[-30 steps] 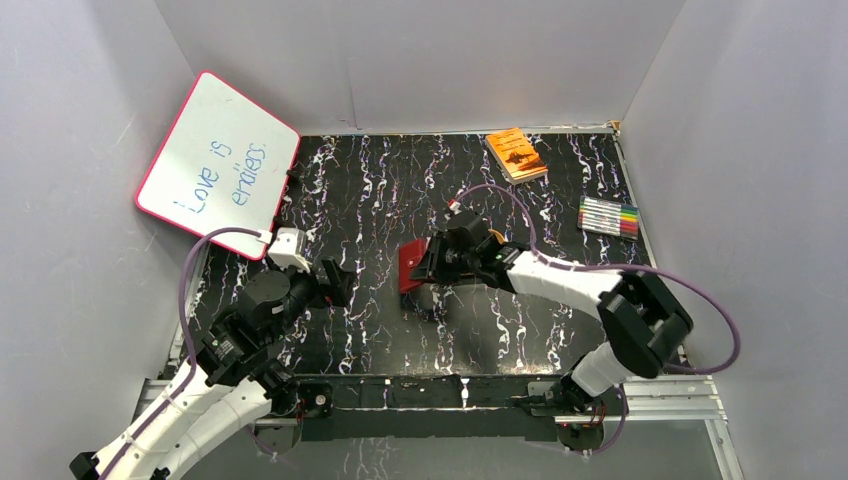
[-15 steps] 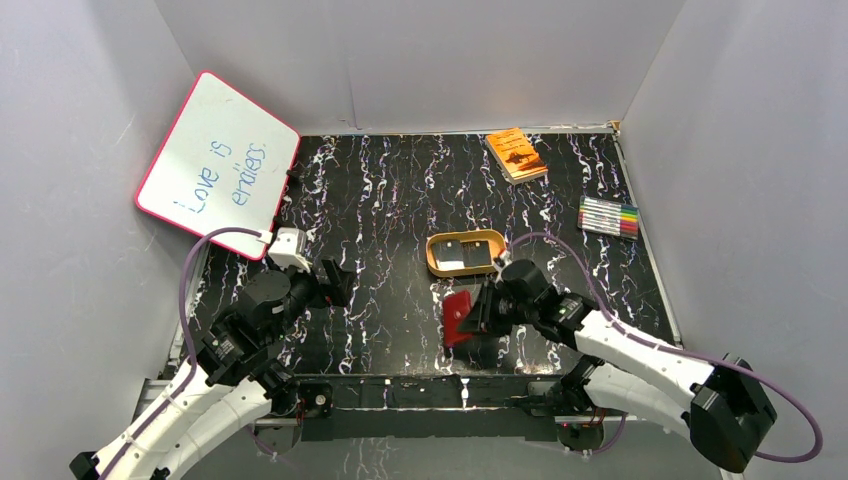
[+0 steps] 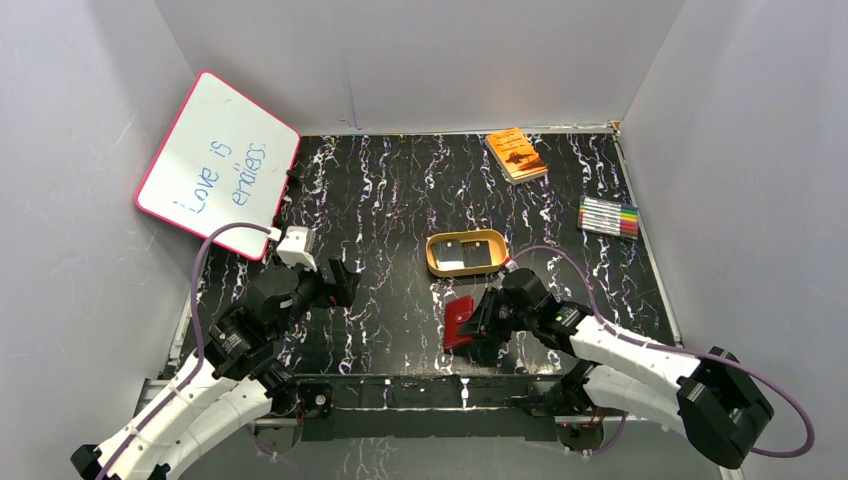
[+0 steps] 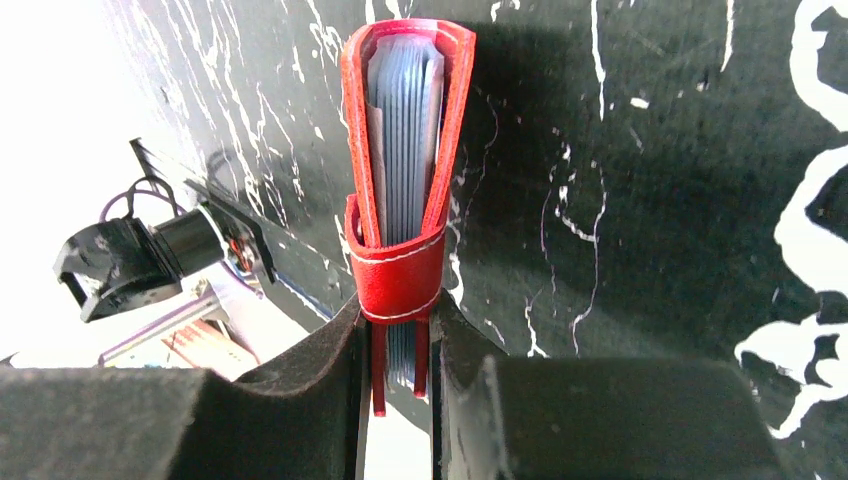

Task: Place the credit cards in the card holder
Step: Place the card holder at the center of the board.

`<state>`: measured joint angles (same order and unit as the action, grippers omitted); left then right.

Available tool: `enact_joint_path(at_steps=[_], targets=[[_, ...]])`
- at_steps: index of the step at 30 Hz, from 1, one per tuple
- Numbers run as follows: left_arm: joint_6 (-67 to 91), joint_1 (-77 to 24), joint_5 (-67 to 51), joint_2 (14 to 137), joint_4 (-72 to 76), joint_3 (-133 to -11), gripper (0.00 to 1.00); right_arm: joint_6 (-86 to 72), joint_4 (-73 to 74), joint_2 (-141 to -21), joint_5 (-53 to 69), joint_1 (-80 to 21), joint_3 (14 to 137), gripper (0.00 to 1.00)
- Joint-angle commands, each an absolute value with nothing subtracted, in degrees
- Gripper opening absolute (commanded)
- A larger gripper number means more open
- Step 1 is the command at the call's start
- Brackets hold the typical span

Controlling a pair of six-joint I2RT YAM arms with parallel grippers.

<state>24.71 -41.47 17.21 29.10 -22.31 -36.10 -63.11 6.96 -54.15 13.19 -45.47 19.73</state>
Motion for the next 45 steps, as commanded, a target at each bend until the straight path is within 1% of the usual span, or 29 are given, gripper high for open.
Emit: enact_joint_path(at_steps=[1, 4, 10, 11, 15, 17, 23, 28, 45], targets=[[24.11, -41.64, 17.41, 29.21, -21.07, -36.09, 0.88, -65.96, -3.06, -56.27, 12.68, -44.13, 17.63, 0.0], [24.19, -41.64, 16.99, 29.9, -21.43, -36.44, 0.88, -66.31, -4.2, -57.45, 12.78, -44.09, 16.81, 0.0], [24.43, -41.66, 17.31, 29.62, -21.44, -36.3, 0.88, -64.53, -1.33, -55.14, 10.99, -44.05, 16.61, 0.0], [24.43, -41.6, 17.24, 29.66, -21.4, -36.3, 0.88, -63.93, -0.66, -54.87, 10.72, -44.1, 16.78, 0.03], [24.43, -41.6, 17.06, 29.87, -21.53, -36.39, 0.88, -61.61, 2.31, -54.34, 9.56, -44.08, 17.69, 0.23], [24.43, -41.61, 16.97, 30.03, -21.47, -36.32, 0.88, -61.06, 2.87, -54.32, 9.41, -44.1, 17.9, 0.3], [24.43, -41.65, 16.89, 30.68, -21.57, -36.44, 0.88, -59.12, 5.1, -53.58, 8.65, -44.11, 18.7, 0.39], [24.52, -41.65, 16.87, 30.51, -21.66, -36.47, 0.88, -58.8, 5.71, -52.64, 8.54, -44.11, 18.03, 0.42], [24.53, -41.64, 16.26, 30.92, -21.44, -36.47, 0.88, -58.28, 6.62, -52.31, 7.26, -44.13, 17.1, 0.44]])
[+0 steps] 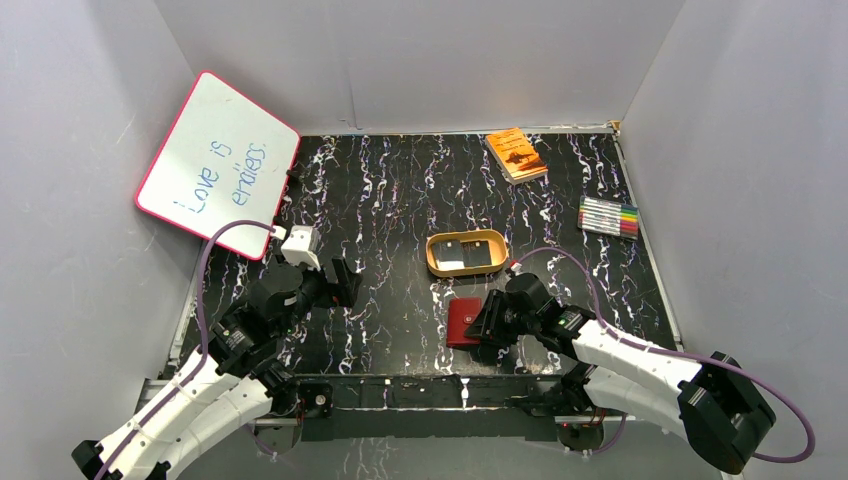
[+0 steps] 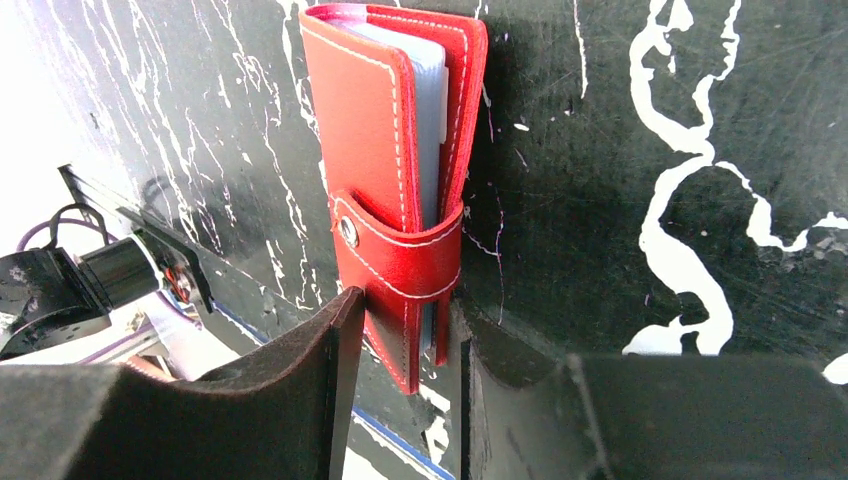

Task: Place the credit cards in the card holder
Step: Place the card holder at the center of the board.

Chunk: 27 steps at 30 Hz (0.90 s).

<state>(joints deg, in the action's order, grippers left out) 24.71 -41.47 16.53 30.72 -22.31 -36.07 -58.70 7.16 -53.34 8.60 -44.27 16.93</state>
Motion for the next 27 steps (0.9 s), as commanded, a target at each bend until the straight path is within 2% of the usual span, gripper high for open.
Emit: enact_joint_path(at_steps=[1, 17, 27], targets=[[24.53, -41.63, 16.18, 30.94, -21.43, -36.43, 0.88, -58.27, 6.88, -52.15, 7.09, -44.09, 17.06, 0.44], [24.65, -41.65, 16.11, 30.41, -21.44, -36.37, 0.88, -57.88, 12.24, -48.81, 4.54, -44.05, 17.58, 0.52], [24.62, -41.59, 16.0, 30.22, -21.44, -36.38, 0.88, -56.62, 22.39, -44.13, 0.63, -44.04, 20.13, 0.52]])
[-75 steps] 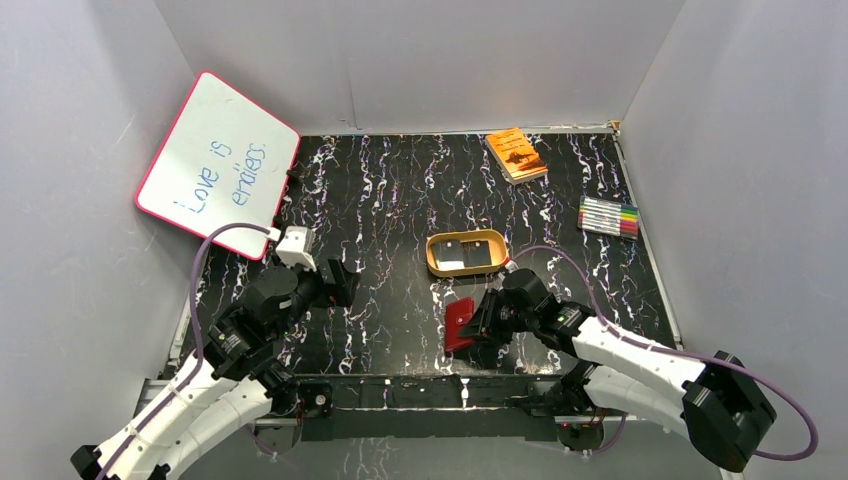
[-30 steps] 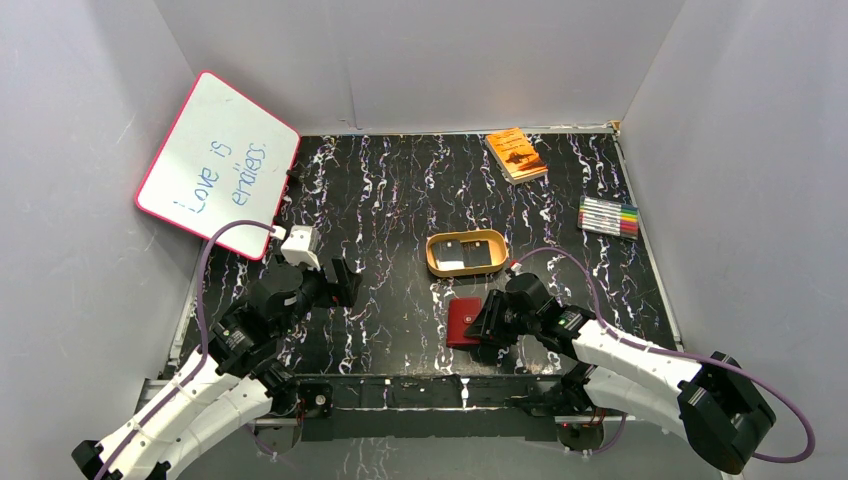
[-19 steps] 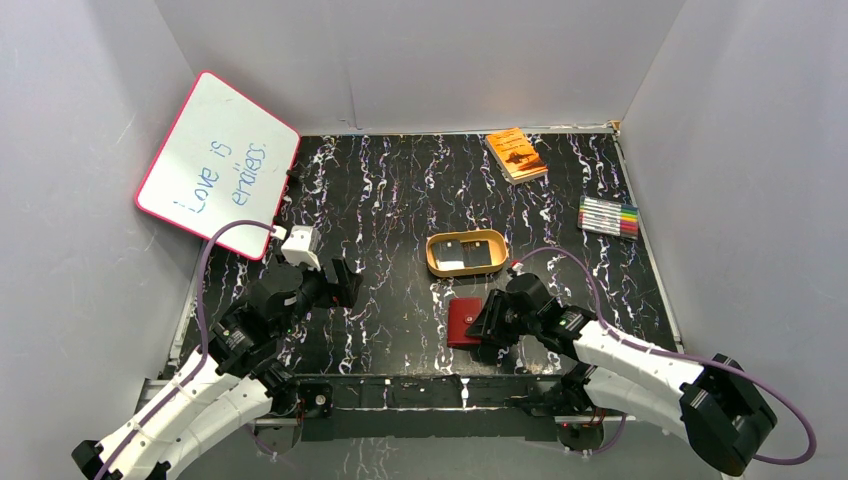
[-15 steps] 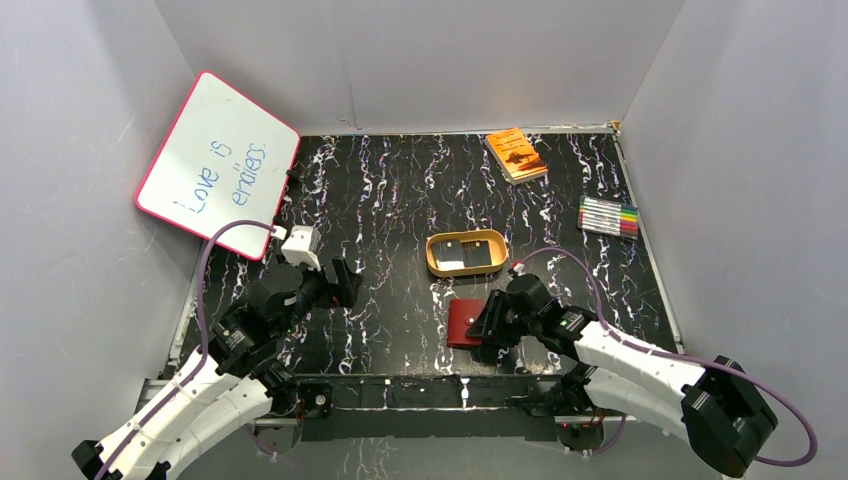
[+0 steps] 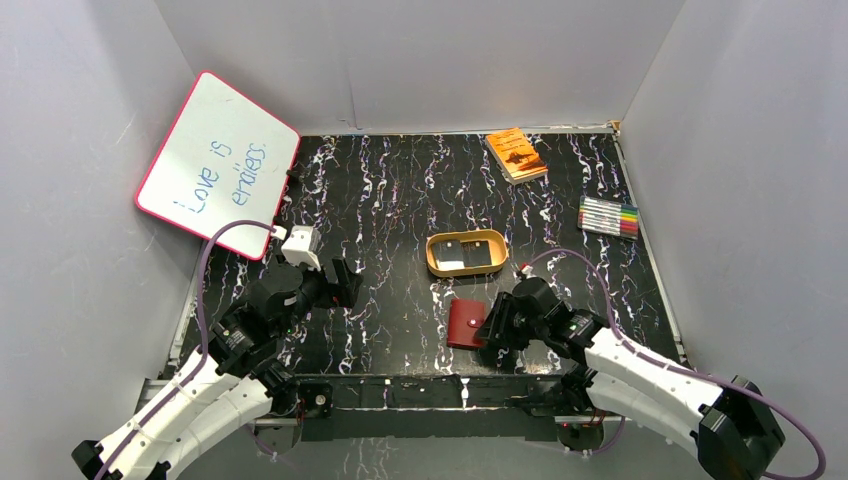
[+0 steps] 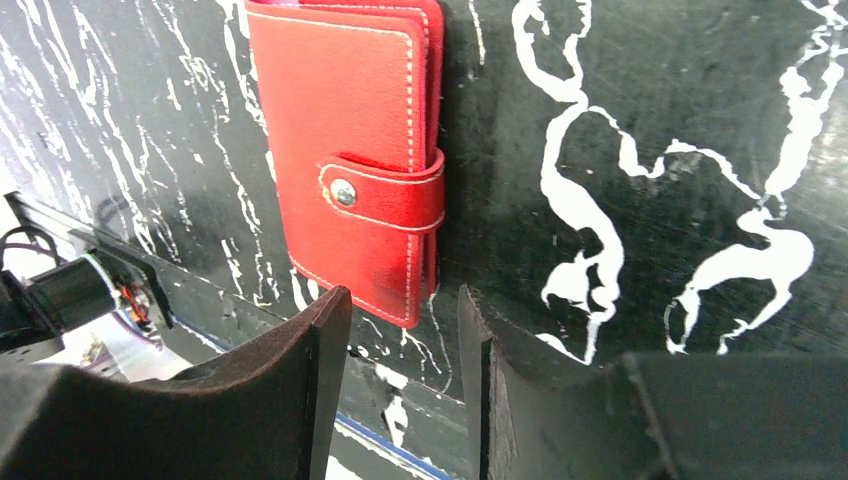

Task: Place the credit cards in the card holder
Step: Place the card holder at the center of the board.

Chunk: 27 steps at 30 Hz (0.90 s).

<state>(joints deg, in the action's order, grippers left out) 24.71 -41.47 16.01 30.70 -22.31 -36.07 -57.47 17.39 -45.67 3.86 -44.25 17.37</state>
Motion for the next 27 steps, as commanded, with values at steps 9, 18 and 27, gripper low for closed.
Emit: enact_joint_path(at_steps=[9, 18, 27], targets=[[24.63, -41.65, 15.87, 30.19, -21.4, -36.36, 0.88, -56.09, 21.04, -47.43, 0.34, -44.04, 20.2, 0.33], [24.7, -41.62, 15.82, 29.94, -21.44, -36.34, 0.88, -55.0, 16.25, -53.02, 1.62, -44.06, 21.11, 0.32], [24.63, -41.64, 15.64, 30.06, -21.34, -36.34, 0.88, -53.9, 15.38, -54.51, 1.91, -44.06, 22.67, 0.32]])
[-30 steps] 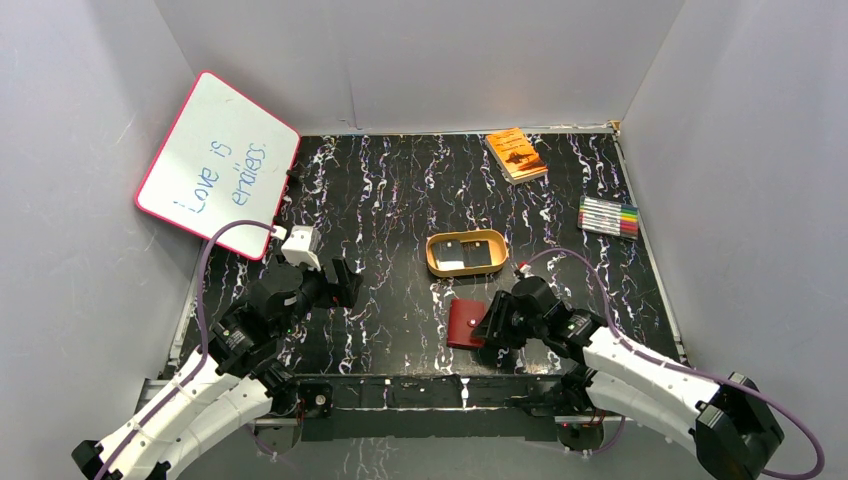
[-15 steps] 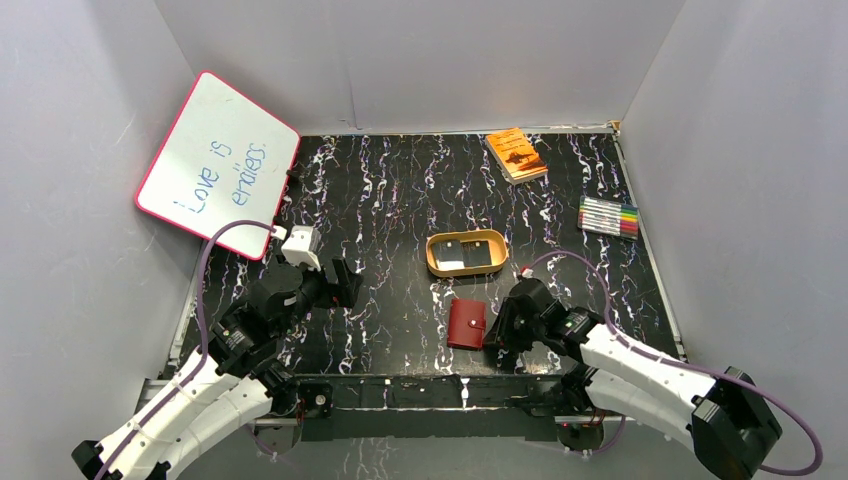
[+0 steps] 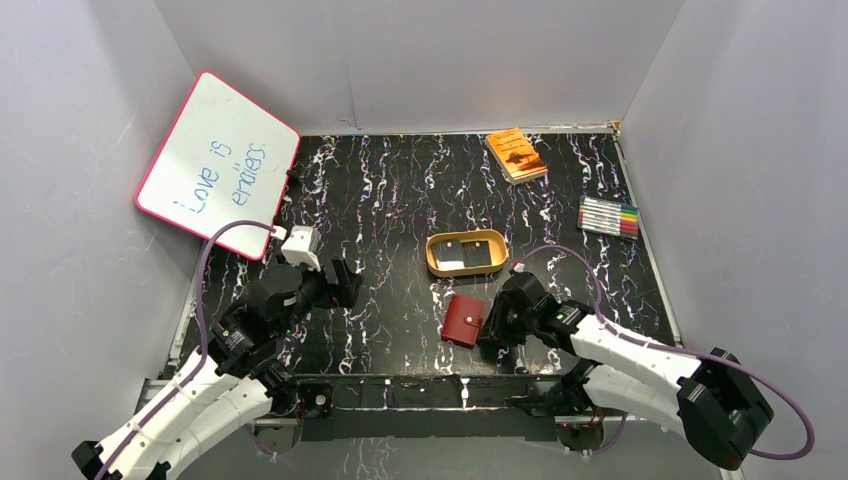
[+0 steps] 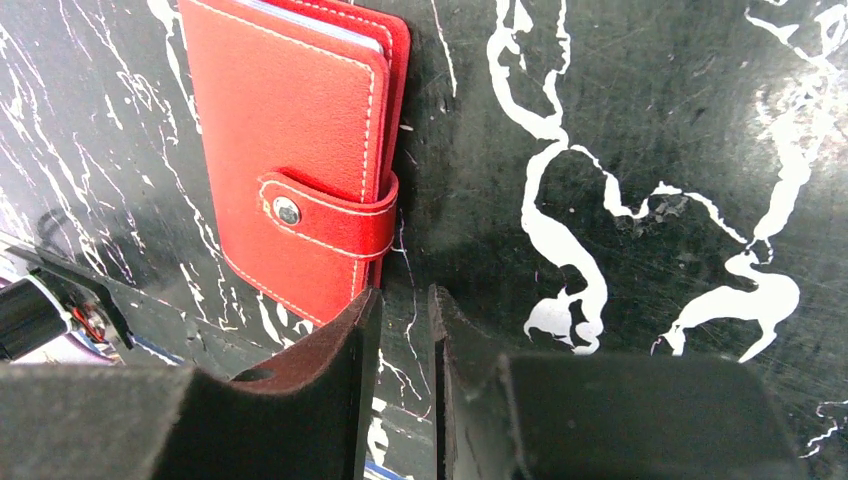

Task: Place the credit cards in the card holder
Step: Place the card holder at the center of the board.

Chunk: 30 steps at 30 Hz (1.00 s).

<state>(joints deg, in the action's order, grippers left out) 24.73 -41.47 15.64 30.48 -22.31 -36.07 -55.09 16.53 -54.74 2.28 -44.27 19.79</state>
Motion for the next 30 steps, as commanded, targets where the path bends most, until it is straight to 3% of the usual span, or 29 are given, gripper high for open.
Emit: enact_joint_path(at_steps=[1, 10, 18, 22, 25, 26, 27, 28, 30], targets=[[24.61, -41.66, 15.64, 29.98, -21.34, -36.38, 0.88, -53.77, 15.71, -53.98, 1.73, -44.08, 22.6, 0.32], [24.52, -41.65, 15.47, 30.47, -21.2, -36.48, 0.89, -53.38, 19.82, -48.15, -1.96, -44.06, 22.11, 0.45], [27.74, -41.65, 19.14, 31.65, -22.36, -37.15, 0.91, -43.21, 29.12, -38.98, -13.25, -44.08, 31.66, 0.51], [29.97, -41.63, 21.3, 34.02, -22.78, -37.69, 0.92, -39.88, 28.04, -38.55, -16.31, -44.1, 35.37, 0.65], [32.96, -41.65, 23.51, 35.87, -24.41, -38.45, 0.92, -40.16, 28.52, -41.42, -20.32, -44.05, 37.88, 0.7], [34.21, -41.66, 24.68, 36.49, -25.11, -38.83, 0.92, -40.1, 28.31, -42.38, -20.95, -44.06, 38.7, 0.75], [35.28, -41.66, 25.61, 37.01, -25.79, -39.34, 0.92, -41.01, 28.26, -43.05, -21.8, -44.06, 39.47, 0.88], [35.89, -41.61, 26.01, 37.34, -26.32, -39.71, 0.93, -41.41, 27.95, -43.57, -22.3, -44.05, 40.16, 0.94], [37.23, -41.66, 25.87, 37.36, -26.36, -39.63, 0.94, -41.63, 25.64, -43.77, -22.8, -44.03, 40.94, 0.98]])
